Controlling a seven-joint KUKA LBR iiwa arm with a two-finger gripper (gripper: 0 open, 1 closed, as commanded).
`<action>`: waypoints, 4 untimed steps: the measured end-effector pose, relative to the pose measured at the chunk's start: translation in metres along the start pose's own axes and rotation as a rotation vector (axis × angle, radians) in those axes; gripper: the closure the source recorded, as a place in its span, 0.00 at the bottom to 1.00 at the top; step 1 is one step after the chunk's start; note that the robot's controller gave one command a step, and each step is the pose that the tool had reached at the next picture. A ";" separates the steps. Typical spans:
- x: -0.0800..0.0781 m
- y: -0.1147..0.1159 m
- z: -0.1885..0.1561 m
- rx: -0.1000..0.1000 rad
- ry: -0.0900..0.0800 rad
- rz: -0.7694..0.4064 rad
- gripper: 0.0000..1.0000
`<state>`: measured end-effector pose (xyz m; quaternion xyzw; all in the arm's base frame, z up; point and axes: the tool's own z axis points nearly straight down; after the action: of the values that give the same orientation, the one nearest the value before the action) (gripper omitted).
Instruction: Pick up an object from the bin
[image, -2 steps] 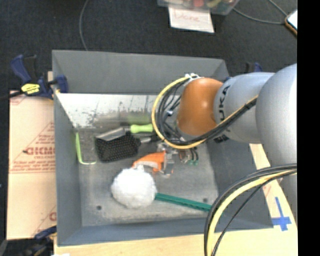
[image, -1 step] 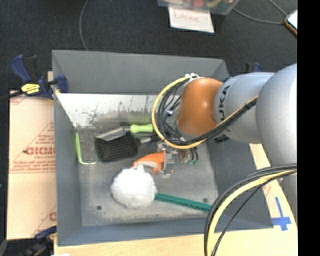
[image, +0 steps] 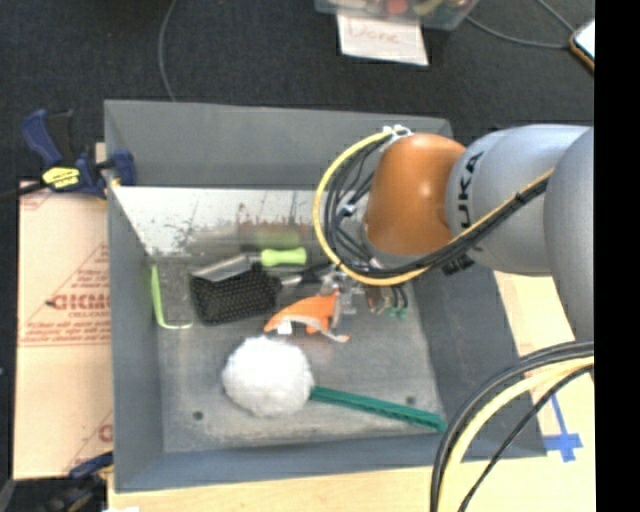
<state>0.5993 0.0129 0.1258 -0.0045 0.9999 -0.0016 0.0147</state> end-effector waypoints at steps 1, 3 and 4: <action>0.002 0.000 -0.045 0.002 0.002 -0.008 1.00; 0.000 -0.003 -0.093 0.002 0.009 -0.096 0.00; 0.001 -0.010 -0.066 0.002 0.014 -0.182 0.00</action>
Offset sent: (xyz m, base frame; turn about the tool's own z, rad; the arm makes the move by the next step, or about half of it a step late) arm 0.0019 0.0223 0.1815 -0.0154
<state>0.5965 0.0033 0.1923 -0.0955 0.9954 -0.0039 0.0077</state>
